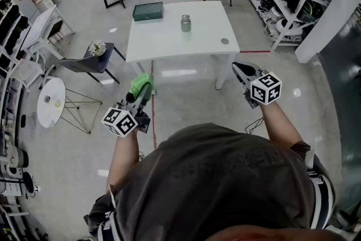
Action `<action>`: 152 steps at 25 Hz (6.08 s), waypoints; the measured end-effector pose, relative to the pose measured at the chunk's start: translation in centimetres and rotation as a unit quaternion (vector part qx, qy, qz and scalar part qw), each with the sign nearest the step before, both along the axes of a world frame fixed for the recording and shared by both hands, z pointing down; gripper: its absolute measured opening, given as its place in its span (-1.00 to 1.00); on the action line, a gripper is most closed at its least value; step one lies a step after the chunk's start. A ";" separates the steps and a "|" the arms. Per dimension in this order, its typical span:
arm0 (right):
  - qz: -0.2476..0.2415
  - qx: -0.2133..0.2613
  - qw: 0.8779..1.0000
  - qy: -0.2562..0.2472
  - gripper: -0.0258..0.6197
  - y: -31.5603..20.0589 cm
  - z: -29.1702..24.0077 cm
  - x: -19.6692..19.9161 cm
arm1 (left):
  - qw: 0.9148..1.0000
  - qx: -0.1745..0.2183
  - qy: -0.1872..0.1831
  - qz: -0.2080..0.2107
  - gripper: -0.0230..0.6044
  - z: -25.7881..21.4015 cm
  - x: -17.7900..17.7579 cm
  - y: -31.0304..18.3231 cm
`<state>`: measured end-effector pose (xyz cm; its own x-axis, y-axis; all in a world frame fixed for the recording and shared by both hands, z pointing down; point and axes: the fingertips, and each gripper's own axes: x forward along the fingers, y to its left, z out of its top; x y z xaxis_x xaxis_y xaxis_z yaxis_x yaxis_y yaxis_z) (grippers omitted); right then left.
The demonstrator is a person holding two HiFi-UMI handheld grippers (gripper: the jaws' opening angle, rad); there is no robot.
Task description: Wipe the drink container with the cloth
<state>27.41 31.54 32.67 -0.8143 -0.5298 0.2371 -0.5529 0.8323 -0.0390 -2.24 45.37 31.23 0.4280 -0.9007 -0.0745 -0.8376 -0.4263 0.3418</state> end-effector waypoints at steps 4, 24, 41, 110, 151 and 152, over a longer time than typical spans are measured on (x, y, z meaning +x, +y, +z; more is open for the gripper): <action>-0.004 0.003 1.000 0.003 -0.95 -0.5 -0.3 2.0 | 1.000 0.000 -0.001 -0.003 -0.62 -0.3 2.2 -0.4; -0.055 0.018 0.998 0.002 -0.94 -0.8 -0.5 9.8 | 1.000 -0.011 -0.003 -0.026 -0.62 -0.2 10.9 -2.0; -0.005 0.003 1.000 -0.001 -0.94 -5.5 2.1 10.0 | 0.999 -0.024 0.005 0.025 -0.62 1.5 10.0 -10.3; -0.207 -0.189 0.952 0.124 -0.36 -50.2 20.5 -28.6 | 0.962 -0.231 -0.008 0.144 -0.62 24.3 -4.9 -60.7; -0.249 -0.139 0.939 0.194 -0.22 -49.2 22.8 -28.8 | 0.898 -0.305 -0.143 0.284 -0.65 29.0 -0.5 -58.3; -0.249 -0.139 0.938 0.195 -0.22 -49.2 22.9 -28.9 | 0.893 -0.311 -0.152 0.290 -0.65 29.6 -0.1 -58.5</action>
<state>-1.46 -17.69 55.55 -0.7666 0.0200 0.6419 -0.1150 0.9791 -0.1678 -2.37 -13.14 60.78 0.7508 -0.3489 0.5609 -0.6324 -0.6249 0.4578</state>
